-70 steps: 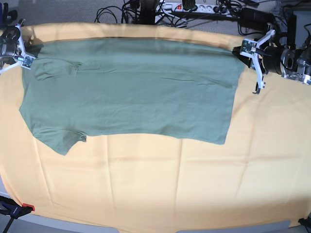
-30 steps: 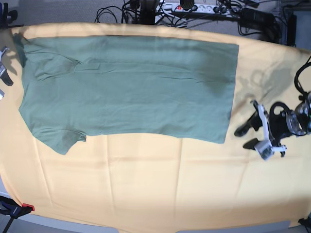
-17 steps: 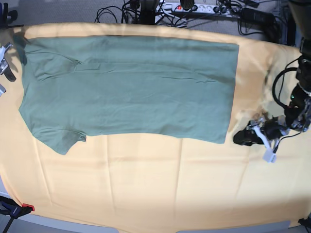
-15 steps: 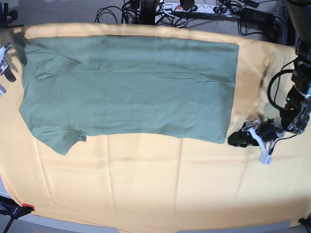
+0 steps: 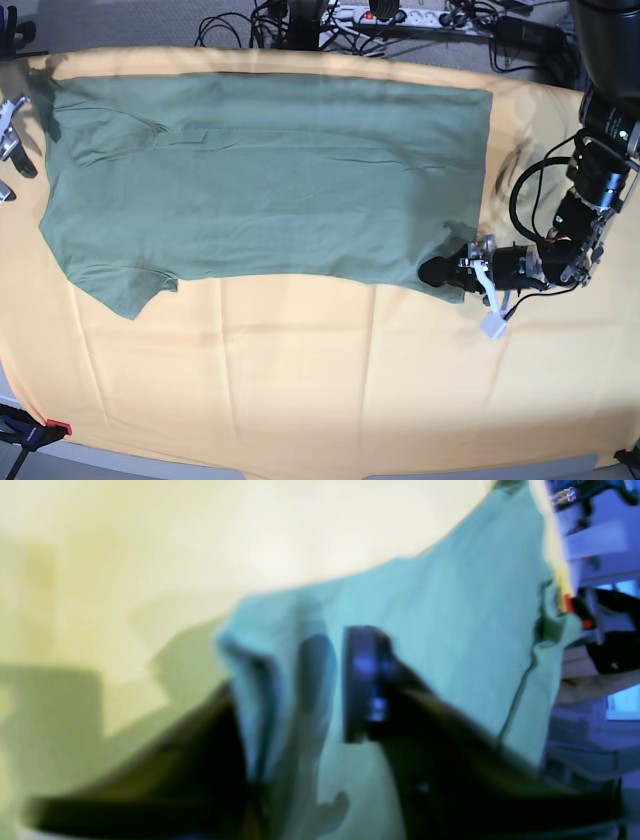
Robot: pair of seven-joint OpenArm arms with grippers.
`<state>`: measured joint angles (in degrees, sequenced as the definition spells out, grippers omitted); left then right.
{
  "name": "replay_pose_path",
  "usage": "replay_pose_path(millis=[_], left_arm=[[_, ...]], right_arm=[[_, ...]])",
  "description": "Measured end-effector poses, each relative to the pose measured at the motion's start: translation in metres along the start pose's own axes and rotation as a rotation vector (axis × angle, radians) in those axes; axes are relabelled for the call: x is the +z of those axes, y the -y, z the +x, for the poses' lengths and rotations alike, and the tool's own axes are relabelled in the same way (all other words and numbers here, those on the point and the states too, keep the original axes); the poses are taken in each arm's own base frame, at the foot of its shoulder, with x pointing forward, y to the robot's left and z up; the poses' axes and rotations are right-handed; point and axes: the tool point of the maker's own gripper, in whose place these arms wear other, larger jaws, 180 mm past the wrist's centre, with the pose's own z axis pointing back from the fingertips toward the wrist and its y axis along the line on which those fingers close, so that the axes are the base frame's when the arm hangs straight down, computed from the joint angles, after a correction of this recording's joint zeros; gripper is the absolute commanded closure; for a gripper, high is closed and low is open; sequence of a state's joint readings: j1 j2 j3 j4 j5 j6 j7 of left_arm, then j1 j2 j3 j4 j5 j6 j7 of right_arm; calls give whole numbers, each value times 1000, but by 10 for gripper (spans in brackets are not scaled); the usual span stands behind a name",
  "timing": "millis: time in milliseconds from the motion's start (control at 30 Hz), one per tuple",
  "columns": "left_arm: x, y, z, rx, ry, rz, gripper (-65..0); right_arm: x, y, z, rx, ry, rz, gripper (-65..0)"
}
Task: Fold the T-shirt properly
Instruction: 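Release the shoulders and move both grippers to the hem corners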
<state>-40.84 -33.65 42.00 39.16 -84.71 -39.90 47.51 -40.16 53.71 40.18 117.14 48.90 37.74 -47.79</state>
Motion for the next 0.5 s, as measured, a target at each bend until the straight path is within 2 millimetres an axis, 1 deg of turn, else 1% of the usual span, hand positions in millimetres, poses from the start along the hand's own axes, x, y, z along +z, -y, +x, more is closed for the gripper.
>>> replay_pose_path(millis=[33, 100, 233, 333, 433, 500], left_arm=[[1, -1, -1, -2, -9, 6, 0], [4, -2, 2, -9, -13, 13, 0], [6, 0, 15, -34, -11, 19, 0], [8, 1, 22, -50, -8, 24, 0], [7, -2, 18, -66, -32, 43, 0], [6, -5, 15, -75, -41, 55, 0]], right_arm=[[0, 3, 4, -15, 28, -20, -279], [-1, 8, 8, -52, 72, -70, -284], [-6, 29, 12, -193, 172, -155, -335], [-15, 51, 2, -328, 223, -209, -335], [-31, 75, -9, -452, 250, -237, -335], [-43, 88, -10, -512, 271, -235, -335]])
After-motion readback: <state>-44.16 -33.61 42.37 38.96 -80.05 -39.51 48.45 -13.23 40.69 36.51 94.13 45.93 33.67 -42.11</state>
